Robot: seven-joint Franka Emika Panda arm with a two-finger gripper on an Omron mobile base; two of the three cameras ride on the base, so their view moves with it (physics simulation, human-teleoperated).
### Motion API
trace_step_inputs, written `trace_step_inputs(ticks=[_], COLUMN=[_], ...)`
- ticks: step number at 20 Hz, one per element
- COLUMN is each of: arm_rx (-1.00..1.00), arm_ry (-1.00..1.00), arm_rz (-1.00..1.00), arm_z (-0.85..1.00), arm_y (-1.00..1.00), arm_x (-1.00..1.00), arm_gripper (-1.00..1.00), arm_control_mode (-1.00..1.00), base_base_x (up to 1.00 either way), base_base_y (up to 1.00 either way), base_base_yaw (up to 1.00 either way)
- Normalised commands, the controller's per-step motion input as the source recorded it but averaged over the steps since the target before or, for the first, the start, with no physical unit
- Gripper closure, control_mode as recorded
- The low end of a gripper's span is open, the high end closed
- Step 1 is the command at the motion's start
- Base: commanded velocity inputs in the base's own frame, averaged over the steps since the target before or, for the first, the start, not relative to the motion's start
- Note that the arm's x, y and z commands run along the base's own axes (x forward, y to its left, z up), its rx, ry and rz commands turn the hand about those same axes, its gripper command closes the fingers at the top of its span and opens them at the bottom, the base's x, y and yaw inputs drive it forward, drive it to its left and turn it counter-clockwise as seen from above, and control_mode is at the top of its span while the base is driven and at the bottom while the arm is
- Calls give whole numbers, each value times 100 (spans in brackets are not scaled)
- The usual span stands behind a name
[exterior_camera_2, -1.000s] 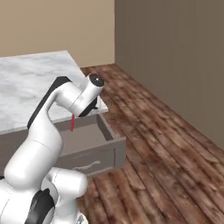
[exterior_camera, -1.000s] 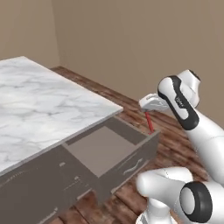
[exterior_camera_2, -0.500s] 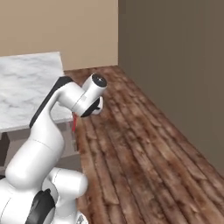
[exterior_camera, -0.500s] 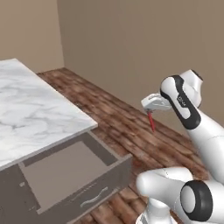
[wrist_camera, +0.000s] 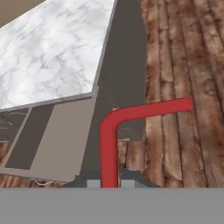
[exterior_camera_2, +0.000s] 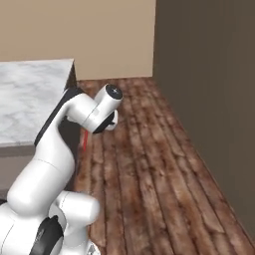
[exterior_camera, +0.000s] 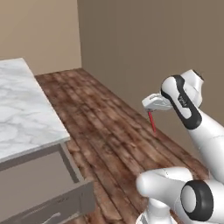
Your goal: Take a straw from the drawer in front and place it inside the glass cup on the dining counter.
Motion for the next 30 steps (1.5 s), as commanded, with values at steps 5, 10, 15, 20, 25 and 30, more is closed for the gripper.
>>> trace_step_inputs(ticks=[5, 10, 15, 20, 25, 30], arm_rx=[0, 0, 0, 0, 0, 0], arm_ry=[0, 0, 0, 0, 0, 0], arm_rz=[0, 0, 0, 0, 0, 0], arm_z=[0, 0, 0, 0, 0, 0], arm_y=[0, 0, 0, 0, 0, 0], arm_x=[0, 0, 0, 0, 0, 0], arm_gripper=[100, 100, 100, 100, 100, 100], arm_control_mode=[100, 100, 100, 100, 100, 100], base_base_x=[96, 100, 100, 100, 100, 100], base_base_y=[-77, -58, -36, -24, -23, -30], base_base_yaw=[28, 25, 25, 27, 30, 31])
